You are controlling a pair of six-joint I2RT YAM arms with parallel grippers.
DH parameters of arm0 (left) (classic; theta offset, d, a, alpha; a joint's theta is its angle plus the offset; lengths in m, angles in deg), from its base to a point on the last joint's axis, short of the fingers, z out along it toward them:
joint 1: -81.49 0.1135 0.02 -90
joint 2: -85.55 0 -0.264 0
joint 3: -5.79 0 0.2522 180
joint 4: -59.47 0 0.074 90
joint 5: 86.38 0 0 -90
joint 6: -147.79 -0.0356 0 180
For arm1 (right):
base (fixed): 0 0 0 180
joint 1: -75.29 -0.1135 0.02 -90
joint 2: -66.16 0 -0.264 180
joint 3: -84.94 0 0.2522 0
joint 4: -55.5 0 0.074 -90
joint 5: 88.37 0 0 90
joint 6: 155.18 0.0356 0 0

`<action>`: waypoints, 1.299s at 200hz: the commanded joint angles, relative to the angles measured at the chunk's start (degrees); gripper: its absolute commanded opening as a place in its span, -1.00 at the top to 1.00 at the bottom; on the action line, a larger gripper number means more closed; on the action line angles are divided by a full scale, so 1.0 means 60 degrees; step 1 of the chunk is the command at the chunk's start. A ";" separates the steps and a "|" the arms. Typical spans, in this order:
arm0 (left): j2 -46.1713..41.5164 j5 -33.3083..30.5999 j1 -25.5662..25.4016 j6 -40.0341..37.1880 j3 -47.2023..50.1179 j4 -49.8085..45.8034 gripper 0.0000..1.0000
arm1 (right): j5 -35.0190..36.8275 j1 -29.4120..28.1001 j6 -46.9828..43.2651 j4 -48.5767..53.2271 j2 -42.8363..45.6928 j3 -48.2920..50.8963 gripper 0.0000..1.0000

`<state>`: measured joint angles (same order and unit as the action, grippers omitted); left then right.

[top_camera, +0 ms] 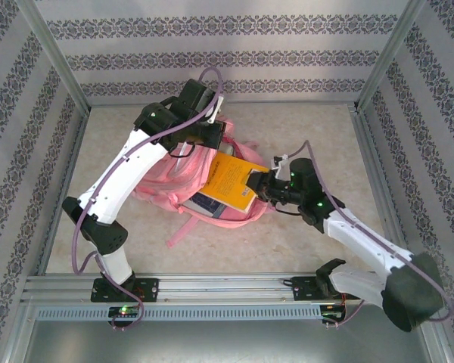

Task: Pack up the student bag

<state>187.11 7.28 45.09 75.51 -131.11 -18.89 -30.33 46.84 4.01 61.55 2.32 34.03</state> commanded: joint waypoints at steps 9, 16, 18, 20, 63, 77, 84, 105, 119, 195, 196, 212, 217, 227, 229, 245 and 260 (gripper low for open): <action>0.0055 0.0840 0.0068 0.0683 -0.0887 0.0783 1.00 | 0.1287 -0.0408 -0.0133 -0.2032 -0.1115 -0.0822 1.00; 0.0093 0.0921 0.0069 0.0762 -0.0895 0.0818 1.00 | 0.1410 -0.0470 -0.0179 -0.2207 -0.1466 -0.1031 1.00; 0.0106 0.0956 0.0063 0.0785 -0.0894 0.0834 1.00 | 0.1429 -0.0502 -0.0186 -0.2236 -0.1594 -0.1089 1.00; 0.0120 0.0979 0.0073 0.0813 -0.0894 0.0846 1.00 | 0.1449 -0.0525 -0.0192 -0.2280 -0.1710 -0.1133 1.00; 0.0283 0.1176 0.0064 0.1057 -0.0899 0.1008 1.00 | 0.1174 -0.1073 -0.0188 -0.3392 -0.4645 -0.2788 1.00; 0.0356 0.1230 0.0064 0.1153 -0.0966 0.1055 1.00 | 0.1237 -0.1305 -0.0177 -0.3532 -0.5471 -0.3388 1.00; 0.0384 0.1235 0.0068 0.1216 -0.0982 0.1083 1.00 | 0.1280 -0.1406 -0.0136 -0.3542 -0.5880 -0.3699 1.00; 0.0389 0.1203 0.0072 0.1432 -0.0980 0.1250 1.00 | 0.1554 -0.1650 -0.0104 -0.3439 -0.6832 -0.4380 0.87; 0.0417 0.1081 0.0074 0.1502 -0.0939 0.1358 1.00 | 0.1594 -0.1661 0.0078 -0.3553 -0.7141 -0.4516 0.33; 0.0537 0.1199 0.0130 0.2099 0.0472 0.2733 1.00 | 0.2163 -0.0584 -0.1589 -0.0441 -0.2350 -0.1427 -0.27; 0.0543 0.1210 0.0132 0.2115 0.0499 0.2773 1.00 | 0.2163 -0.0558 -0.1580 -0.0435 -0.2271 -0.1360 -0.27; 0.0733 0.1387 0.0134 0.2350 0.0768 0.3185 1.00 | 0.2023 -0.0054 -0.1485 -0.0104 -0.1067 -0.0431 -0.28; 0.0831 0.1449 0.0134 0.2423 0.0810 0.3266 1.00 | 0.2020 0.0102 -0.1500 0.0196 -0.0699 -0.0221 -0.28; 0.1061 0.1695 0.0121 0.2563 0.0860 0.3434 1.00 | 0.2039 0.0418 -0.1699 0.0811 0.0080 0.0124 -0.26; 0.1098 0.1746 0.0120 0.2597 0.0863 0.3477 0.99 | 0.2063 0.0471 -0.1731 0.0990 0.0199 0.0170 -0.26; 0.1627 0.2255 0.0069 0.2832 0.0795 0.3670 0.92 | 0.2459 0.0952 -0.2040 0.2521 0.1437 0.0438 -0.18; 0.2328 0.2795 -0.0084 0.2932 0.0387 0.3636 0.84 | 0.2586 0.1400 -0.2361 0.3655 0.2288 0.0482 -0.09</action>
<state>195.46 18.84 45.20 90.28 -126.38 -4.13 -17.26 52.17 -5.65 69.40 9.25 35.98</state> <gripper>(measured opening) 0.057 0.573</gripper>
